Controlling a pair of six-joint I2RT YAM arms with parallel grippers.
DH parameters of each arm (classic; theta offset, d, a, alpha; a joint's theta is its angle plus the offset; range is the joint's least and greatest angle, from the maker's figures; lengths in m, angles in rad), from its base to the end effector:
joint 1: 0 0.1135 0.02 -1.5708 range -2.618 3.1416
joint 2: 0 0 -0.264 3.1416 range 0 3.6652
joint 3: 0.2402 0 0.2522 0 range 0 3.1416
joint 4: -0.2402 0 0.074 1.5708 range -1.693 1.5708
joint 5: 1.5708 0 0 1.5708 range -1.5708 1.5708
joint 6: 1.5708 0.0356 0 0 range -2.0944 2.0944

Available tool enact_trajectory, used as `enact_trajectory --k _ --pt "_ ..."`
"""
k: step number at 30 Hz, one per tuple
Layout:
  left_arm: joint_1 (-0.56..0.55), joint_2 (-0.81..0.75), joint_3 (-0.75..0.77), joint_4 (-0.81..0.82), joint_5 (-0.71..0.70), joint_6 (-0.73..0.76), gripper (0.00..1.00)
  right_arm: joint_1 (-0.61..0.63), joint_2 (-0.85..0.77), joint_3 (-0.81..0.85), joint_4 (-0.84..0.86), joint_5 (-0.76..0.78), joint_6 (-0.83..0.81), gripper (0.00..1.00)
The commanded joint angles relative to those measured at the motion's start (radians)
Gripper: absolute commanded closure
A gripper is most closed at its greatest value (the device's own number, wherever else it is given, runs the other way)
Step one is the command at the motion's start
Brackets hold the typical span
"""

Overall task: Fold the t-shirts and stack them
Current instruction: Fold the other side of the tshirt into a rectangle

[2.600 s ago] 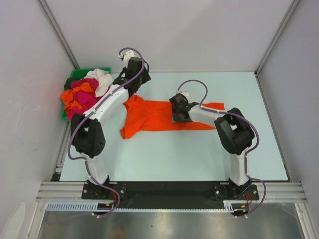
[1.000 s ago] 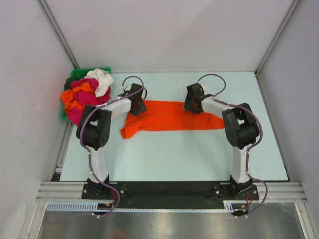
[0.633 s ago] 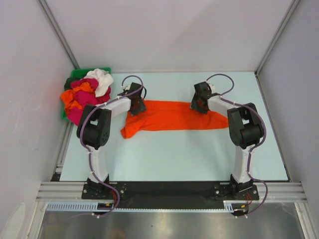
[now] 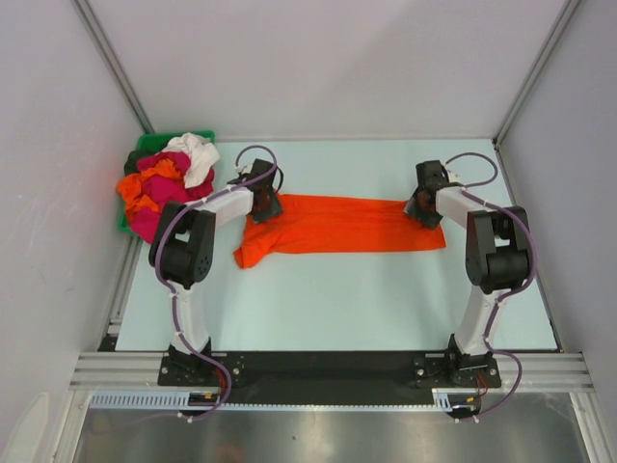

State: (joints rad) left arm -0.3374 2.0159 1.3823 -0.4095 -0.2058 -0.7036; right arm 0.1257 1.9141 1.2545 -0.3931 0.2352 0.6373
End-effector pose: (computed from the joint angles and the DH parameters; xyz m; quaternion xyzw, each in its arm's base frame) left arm 0.4001 -0.1326 0.1611 -0.2012 0.9394 -0.0430 0.2744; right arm 0.3909 0.0410 0.1650 0.2720 0.9211 -0.0106 0.2783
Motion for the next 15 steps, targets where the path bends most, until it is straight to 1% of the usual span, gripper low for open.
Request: enact_trajectory --k 1,3,4,6,7,8,9,10,11,13,15 --pt "0.024 0.04 0.006 -0.018 -0.023 0.023 0.51 -0.06 0.0 -0.021 -0.096 0.072 -0.005 0.42" --pt "0.023 0.024 0.003 -0.017 -0.029 0.024 0.51 -0.058 -0.012 -0.021 -0.069 0.046 -0.022 0.42" --pt "0.023 0.012 -0.002 -0.011 -0.032 0.033 0.48 -0.052 -0.023 -0.032 -0.052 0.043 -0.031 0.42" --pt "0.011 -0.034 -0.003 0.011 -0.056 0.049 0.44 -0.023 -0.073 -0.044 -0.001 0.038 -0.059 0.39" --pt "0.006 -0.049 -0.003 0.012 -0.063 0.056 0.41 -0.009 -0.088 -0.044 0.006 0.038 -0.062 0.37" --pt "-0.003 -0.065 -0.003 0.018 -0.066 0.059 0.39 0.014 -0.104 -0.035 0.011 0.041 -0.071 0.33" --pt "-0.008 -0.097 0.001 0.018 -0.078 0.062 0.37 0.028 -0.13 -0.026 0.017 0.052 -0.077 0.31" --pt "-0.012 -0.111 0.004 0.017 -0.083 0.072 0.32 0.04 -0.139 -0.017 0.014 0.062 -0.085 0.29" --pt "-0.023 -0.124 0.006 0.015 -0.089 0.075 0.29 0.051 -0.15 0.012 0.01 0.075 -0.091 0.22" --pt "-0.034 -0.16 0.009 0.014 -0.106 0.084 0.23 0.069 -0.165 0.042 -0.015 0.096 -0.106 0.18" --pt "-0.046 -0.174 0.006 0.008 -0.11 0.084 0.23 0.078 -0.171 0.086 -0.051 0.102 -0.111 0.17"
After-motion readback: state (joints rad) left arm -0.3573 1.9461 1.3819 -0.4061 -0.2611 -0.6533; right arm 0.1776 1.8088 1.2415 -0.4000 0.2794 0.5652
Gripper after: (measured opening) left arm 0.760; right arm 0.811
